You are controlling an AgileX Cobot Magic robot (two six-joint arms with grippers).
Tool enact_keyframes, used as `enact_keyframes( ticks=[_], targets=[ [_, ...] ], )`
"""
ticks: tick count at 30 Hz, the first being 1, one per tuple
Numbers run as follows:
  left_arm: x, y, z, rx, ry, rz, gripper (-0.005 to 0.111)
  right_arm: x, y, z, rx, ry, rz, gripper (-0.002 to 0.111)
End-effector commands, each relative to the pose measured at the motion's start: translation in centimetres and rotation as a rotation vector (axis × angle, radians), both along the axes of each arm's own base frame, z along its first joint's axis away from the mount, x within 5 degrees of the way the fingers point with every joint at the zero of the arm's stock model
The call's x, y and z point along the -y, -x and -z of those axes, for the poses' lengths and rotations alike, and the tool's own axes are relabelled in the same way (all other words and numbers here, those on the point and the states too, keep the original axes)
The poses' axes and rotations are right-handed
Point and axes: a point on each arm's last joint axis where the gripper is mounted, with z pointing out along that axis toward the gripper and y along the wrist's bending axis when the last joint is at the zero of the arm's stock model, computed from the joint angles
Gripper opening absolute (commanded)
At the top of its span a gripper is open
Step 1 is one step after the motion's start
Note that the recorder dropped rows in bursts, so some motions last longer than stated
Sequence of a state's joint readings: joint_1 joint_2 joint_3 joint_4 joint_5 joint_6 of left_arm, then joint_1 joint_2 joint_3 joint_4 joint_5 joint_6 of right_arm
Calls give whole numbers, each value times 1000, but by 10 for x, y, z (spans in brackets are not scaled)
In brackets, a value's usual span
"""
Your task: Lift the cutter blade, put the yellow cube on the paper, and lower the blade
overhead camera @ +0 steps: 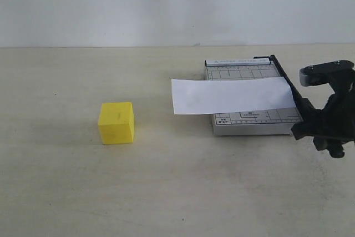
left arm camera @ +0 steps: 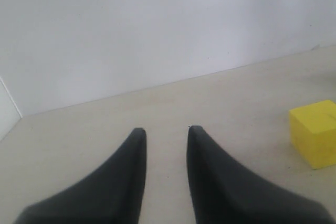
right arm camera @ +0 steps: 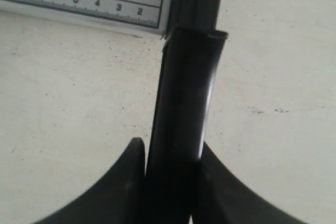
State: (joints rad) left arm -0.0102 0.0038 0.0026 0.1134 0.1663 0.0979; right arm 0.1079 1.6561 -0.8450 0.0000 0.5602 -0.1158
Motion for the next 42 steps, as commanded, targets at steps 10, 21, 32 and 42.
enact_keyframes(
  ticks=[10, 21, 32, 42],
  targets=[
    [0, 0, -2, 15, 1, 2, 26, 1, 13, -110, 438, -22, -37, 0],
    [0, 0, -2, 15, 1, 2, 26, 1, 20, -111, 341, 5, -88, 27],
    [0, 0, -2, 15, 1, 2, 26, 1, 13, -113, 413, -12, -58, 69],
    [0, 0, -2, 15, 1, 2, 26, 4, 41, -161, 652, -19, -71, 68]
  ],
)
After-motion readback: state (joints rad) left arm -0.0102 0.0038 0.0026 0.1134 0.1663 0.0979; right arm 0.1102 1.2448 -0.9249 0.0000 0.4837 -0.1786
